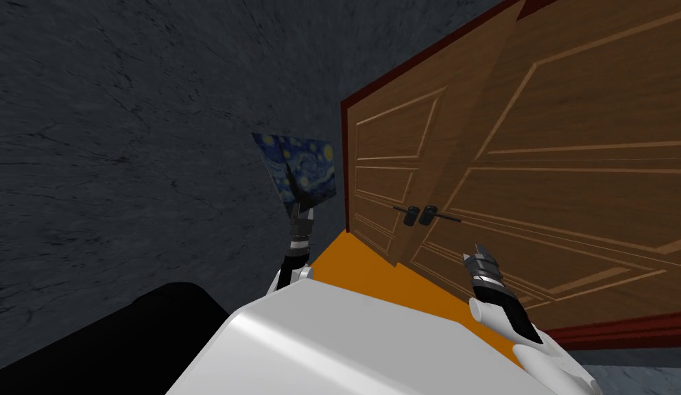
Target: Pull the door open
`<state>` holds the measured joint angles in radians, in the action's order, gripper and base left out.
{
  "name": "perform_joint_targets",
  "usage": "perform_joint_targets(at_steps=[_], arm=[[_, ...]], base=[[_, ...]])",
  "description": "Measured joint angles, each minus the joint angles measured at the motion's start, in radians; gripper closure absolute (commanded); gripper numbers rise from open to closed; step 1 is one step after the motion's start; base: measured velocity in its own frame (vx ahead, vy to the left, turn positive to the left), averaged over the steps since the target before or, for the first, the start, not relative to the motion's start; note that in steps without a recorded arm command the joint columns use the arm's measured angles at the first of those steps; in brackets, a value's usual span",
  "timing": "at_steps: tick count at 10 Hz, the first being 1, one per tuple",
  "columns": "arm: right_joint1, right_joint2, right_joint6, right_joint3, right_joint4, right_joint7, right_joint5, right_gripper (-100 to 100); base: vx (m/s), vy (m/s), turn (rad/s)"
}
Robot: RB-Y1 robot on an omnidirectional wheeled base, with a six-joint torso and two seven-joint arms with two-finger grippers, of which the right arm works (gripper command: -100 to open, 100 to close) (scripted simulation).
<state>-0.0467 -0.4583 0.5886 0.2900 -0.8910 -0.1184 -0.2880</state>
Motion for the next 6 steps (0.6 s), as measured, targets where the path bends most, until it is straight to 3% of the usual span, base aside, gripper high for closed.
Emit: perform_joint_targets(at_steps=[4, 6], arm=[[-0.039, -0.036, -0.009, 0.019, 0.093, -0.015, -0.016, -100], [-0.061, -0.052, 0.0, 0.022, 0.154, -0.025, -0.02, -100]], base=[[0.064, -0.021, 0.077], [0.058, -0.02, 0.1]])
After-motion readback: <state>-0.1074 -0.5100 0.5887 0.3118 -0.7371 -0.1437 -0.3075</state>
